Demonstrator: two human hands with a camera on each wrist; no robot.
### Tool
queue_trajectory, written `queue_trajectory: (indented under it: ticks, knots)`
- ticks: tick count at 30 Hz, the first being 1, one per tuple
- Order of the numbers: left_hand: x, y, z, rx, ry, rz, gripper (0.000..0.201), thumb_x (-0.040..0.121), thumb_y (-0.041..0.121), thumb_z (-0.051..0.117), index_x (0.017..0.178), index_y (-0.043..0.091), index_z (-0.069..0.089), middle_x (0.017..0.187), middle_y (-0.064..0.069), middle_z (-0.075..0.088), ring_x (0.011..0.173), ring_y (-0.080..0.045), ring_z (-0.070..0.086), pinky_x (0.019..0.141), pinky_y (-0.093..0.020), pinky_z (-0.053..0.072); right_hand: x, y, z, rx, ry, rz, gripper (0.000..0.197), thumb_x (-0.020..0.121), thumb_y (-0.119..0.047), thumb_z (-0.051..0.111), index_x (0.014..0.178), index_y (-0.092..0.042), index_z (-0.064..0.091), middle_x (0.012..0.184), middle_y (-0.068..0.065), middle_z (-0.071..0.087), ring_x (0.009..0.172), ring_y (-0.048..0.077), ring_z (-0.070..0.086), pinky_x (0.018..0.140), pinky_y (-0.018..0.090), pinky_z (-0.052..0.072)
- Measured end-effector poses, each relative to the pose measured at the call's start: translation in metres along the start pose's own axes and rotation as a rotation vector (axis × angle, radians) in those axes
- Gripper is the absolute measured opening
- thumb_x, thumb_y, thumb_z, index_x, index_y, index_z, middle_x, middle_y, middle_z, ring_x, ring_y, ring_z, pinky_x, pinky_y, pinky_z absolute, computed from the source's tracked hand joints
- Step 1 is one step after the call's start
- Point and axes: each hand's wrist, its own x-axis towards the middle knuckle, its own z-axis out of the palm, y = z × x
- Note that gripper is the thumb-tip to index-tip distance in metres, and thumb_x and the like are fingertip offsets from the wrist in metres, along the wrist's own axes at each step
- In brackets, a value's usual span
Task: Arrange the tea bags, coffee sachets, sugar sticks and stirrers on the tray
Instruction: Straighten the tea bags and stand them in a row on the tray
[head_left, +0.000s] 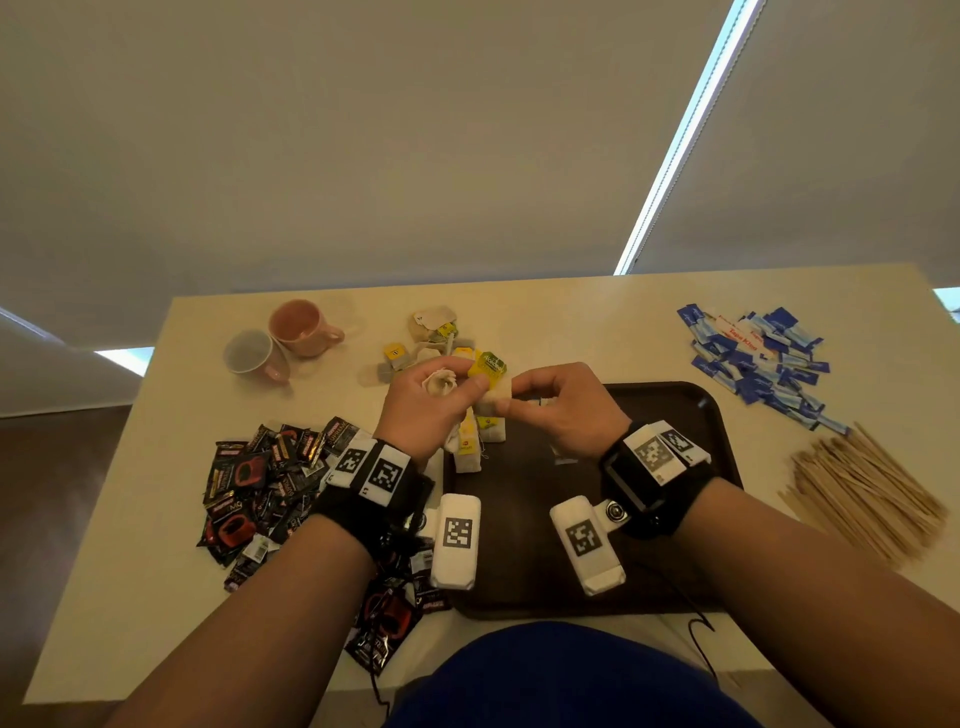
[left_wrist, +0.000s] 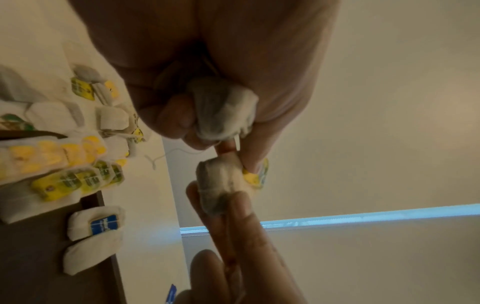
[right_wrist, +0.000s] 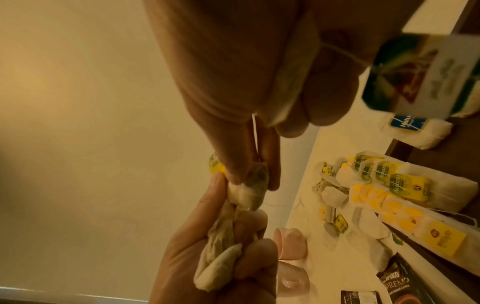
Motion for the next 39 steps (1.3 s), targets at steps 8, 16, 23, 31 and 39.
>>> queue_trajectory:
  ticks: [8,16,23,31,39]
  knots:
    - [0.007,0.005,-0.006,-0.007,-0.026,-0.058,0.021,0.078,0.009,0.083,0.079,0.027,0.070,0.088,0.006,0.071,0.086,-0.012,0.066,0.081,-0.032,0.053,0.005,0.000,-0.003,0.000,0.009,-0.011,0.009,0.089,-0.016,0.071,0.092,-0.008,0.075,0.081,0.001,0.074,0.072,0.004,0.067,0.072,0.017,0.051]
    - [0.005,0.011,-0.007,0.054,-0.086,-0.032,0.014,0.080,0.013,0.082,0.080,0.022,0.072,0.090,0.005,0.072,0.081,0.000,0.066,0.074,-0.016,0.052,0.009,-0.001,-0.005,-0.063,0.074,-0.081,0.011,0.088,-0.021,0.072,0.090,-0.012,0.076,0.076,-0.011,0.068,0.070,-0.002,0.060,0.069,0.014,0.048]
    - [0.006,0.014,-0.009,0.106,-0.062,0.012,0.016,0.084,0.010,0.078,0.078,0.024,0.073,0.085,0.012,0.072,0.078,0.008,0.065,0.073,-0.009,0.049,0.009,-0.005,-0.003,-0.030,0.109,-0.081,0.010,0.088,-0.019,0.072,0.091,-0.010,0.077,0.077,-0.012,0.069,0.071,-0.006,0.062,0.070,0.008,0.045]
    - [0.005,0.017,-0.009,0.100,-0.116,0.023,0.015,0.080,0.002,0.080,0.091,0.012,0.077,0.086,0.000,0.075,0.077,-0.002,0.069,0.070,-0.014,0.053,0.010,-0.005,-0.003,0.030,0.155,-0.037,0.009,0.084,-0.014,0.076,0.091,-0.009,0.076,0.085,-0.002,0.073,0.078,0.002,0.066,0.075,0.013,0.051]
    - [0.006,0.011,-0.008,0.156,-0.067,0.028,0.010,0.084,0.014,0.078,0.081,0.022,0.074,0.087,0.009,0.071,0.078,0.011,0.063,0.071,-0.004,0.046,0.011,-0.005,-0.004,-0.001,0.151,-0.030,0.012,0.085,-0.017,0.076,0.095,-0.010,0.076,0.087,-0.003,0.073,0.079,0.000,0.067,0.073,0.008,0.049]
